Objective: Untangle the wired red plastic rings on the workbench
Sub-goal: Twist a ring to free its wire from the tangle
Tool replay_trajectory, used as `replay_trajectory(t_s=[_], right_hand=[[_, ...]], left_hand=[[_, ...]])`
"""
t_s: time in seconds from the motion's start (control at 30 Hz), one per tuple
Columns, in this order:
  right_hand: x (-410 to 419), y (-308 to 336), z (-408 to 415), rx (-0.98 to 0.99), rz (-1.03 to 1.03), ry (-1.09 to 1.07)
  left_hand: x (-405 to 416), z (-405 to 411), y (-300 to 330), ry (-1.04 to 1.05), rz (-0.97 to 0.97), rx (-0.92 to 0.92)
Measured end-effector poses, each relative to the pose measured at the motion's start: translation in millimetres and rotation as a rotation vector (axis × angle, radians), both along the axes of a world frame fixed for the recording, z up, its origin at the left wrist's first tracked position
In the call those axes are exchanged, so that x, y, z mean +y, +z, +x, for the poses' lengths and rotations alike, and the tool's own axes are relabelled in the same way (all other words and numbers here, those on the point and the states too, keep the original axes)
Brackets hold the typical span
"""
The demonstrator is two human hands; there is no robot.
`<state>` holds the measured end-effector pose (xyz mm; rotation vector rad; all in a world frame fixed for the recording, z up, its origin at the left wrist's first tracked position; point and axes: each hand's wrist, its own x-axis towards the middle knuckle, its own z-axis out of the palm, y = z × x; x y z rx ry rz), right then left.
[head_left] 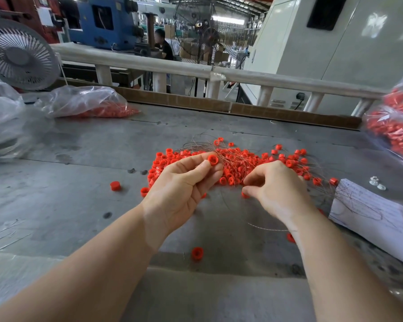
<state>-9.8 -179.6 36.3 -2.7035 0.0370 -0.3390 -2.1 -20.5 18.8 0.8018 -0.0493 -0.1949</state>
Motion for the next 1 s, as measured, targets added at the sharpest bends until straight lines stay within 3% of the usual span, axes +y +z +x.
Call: replay_trajectory(t_s=[0.33, 0.5, 0.57, 0.7, 0.87, 1.0], right_hand=[[0, -13, 6, -0.046, -0.165, 0.021], [2, -7, 9, -0.167, 0.41, 0.155], [1, -7, 11, -0.18, 0.488, 0.143], [-3, -8, 12, -0.148, 0.358, 0.105], [-1, -11, 9, 0.084, 0.136, 0.187], [1, -13, 7, 0.046, -0.014, 0.184]], left_hand=[[-1, -2, 0, -0.03, 0.032, -0.013], [-2, -3, 3, -0.035, 0.022, -0.005], [-2, -3, 4, -0.027, 0.017, -0.005], [-1, -2, 5, -0.012, 0.01, 0.012], [0, -2, 4, -0.008, 0.018, 0.011], [1, -3, 4, -0.026, 0.032, -0.002]])
